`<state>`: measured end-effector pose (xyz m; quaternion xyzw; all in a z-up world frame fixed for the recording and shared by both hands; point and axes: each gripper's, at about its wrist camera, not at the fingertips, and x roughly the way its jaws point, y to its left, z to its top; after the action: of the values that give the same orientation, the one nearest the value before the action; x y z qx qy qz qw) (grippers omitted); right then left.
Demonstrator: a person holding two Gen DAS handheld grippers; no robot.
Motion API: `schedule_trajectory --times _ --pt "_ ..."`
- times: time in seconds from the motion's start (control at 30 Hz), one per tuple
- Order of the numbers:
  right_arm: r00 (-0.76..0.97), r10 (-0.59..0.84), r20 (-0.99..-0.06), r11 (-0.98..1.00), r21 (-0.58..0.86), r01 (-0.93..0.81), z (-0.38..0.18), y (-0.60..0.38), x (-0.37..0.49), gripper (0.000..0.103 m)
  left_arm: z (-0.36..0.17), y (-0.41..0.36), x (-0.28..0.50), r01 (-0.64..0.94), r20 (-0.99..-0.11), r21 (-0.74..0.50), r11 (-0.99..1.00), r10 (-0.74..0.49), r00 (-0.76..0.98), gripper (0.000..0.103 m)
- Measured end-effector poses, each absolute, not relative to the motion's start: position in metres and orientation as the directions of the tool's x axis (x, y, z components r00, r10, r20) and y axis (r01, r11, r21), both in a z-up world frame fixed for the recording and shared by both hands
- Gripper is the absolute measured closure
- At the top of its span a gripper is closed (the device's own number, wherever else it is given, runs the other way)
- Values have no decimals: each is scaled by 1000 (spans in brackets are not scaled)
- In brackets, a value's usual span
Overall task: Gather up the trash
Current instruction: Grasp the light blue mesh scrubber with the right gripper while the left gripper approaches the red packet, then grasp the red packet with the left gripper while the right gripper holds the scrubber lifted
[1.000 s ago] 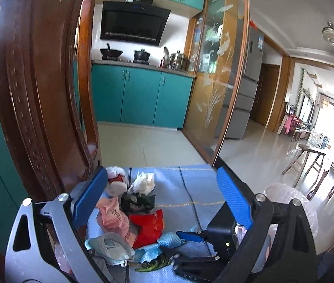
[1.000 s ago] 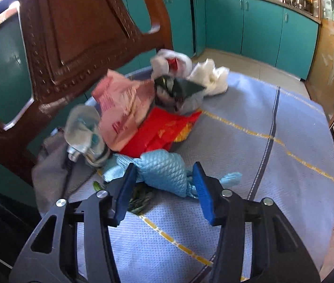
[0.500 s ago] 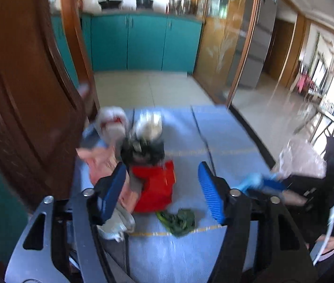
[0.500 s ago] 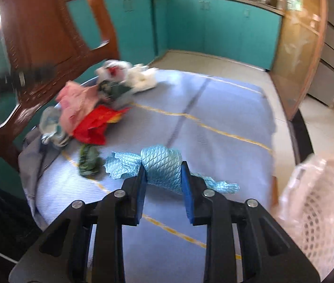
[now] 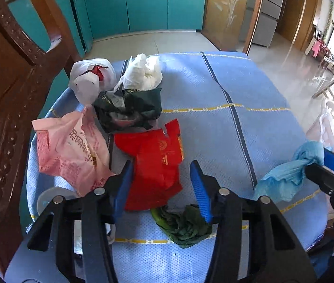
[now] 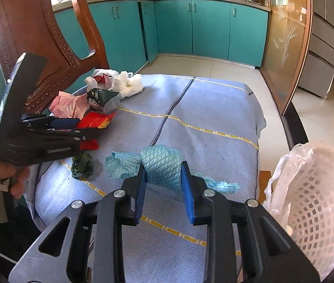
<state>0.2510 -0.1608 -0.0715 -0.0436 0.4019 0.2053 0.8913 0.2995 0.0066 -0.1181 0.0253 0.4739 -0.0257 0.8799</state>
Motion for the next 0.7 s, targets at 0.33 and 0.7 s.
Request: schedule_trajectory --times 0.33,0.7 --pt "605 314 -731 918 73 -389 -70 -161 250 74 -109 -2 278 142 -822 47 989 -42 568 79" --pt "611 289 -738 926 54 -373 -74 -162 250 74 -71 -3 251 201 -734 21 979 -122 669 80"
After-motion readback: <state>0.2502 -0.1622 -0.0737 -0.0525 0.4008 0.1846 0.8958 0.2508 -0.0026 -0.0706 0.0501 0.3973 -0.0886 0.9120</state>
